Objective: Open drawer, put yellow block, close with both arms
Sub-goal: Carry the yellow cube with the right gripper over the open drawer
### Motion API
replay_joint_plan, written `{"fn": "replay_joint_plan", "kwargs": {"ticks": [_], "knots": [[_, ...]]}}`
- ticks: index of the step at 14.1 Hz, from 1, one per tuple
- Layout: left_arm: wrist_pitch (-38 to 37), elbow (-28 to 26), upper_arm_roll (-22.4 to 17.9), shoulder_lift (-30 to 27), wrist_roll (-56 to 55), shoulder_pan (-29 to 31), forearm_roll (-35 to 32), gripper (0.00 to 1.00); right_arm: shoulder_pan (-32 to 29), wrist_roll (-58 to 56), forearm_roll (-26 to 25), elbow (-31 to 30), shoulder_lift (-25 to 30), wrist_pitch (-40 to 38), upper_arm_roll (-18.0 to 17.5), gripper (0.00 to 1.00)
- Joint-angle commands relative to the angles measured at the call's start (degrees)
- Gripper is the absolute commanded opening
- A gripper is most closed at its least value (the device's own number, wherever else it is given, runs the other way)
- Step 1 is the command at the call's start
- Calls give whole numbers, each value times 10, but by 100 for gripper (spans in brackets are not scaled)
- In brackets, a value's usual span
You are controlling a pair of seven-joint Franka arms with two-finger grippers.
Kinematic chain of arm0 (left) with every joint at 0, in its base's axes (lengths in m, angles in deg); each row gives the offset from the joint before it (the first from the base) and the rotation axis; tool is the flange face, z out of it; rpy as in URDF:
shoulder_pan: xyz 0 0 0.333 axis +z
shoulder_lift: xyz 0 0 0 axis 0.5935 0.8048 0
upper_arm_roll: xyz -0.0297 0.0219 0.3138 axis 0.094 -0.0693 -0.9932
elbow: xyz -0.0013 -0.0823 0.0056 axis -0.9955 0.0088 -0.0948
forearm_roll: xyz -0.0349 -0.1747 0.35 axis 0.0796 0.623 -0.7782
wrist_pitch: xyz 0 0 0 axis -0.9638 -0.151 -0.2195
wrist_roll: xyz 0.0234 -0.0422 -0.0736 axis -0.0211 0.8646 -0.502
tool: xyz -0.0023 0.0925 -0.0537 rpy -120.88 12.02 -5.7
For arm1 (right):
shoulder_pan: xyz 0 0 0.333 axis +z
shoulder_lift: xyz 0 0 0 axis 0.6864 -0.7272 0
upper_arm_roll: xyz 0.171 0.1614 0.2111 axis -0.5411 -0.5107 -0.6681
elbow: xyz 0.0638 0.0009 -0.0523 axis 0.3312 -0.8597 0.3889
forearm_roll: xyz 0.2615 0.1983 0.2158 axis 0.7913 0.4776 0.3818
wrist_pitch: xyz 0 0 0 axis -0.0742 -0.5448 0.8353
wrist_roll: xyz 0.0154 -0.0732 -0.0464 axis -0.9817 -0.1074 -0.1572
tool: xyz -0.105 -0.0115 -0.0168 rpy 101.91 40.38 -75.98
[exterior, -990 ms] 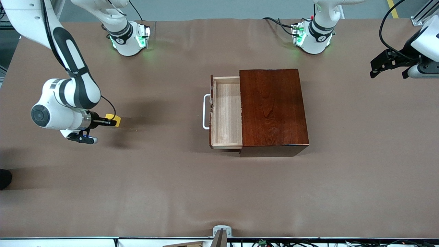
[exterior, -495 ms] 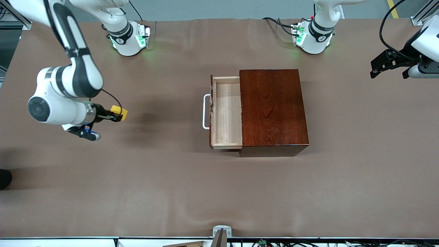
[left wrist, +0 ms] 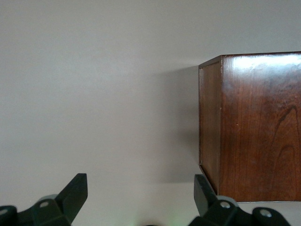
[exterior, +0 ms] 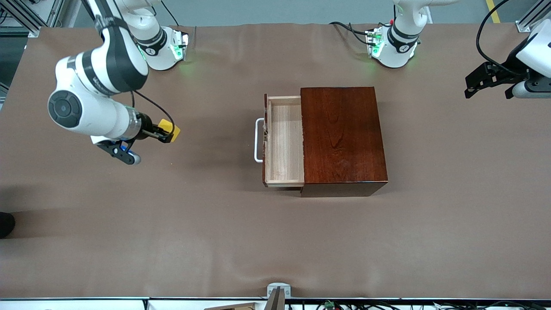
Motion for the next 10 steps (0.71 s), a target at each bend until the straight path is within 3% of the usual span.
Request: {"fn": "replay_joint_plan", "kwargs": {"ticks": [1, 10], "knots": [[3, 1, 4, -1, 2, 7, 3, 100, 22, 75, 32, 33, 1, -24, 6, 0], [10, 1, 4, 6, 1, 7, 3, 100, 140, 358, 37, 104, -7, -20, 6, 0]]}}
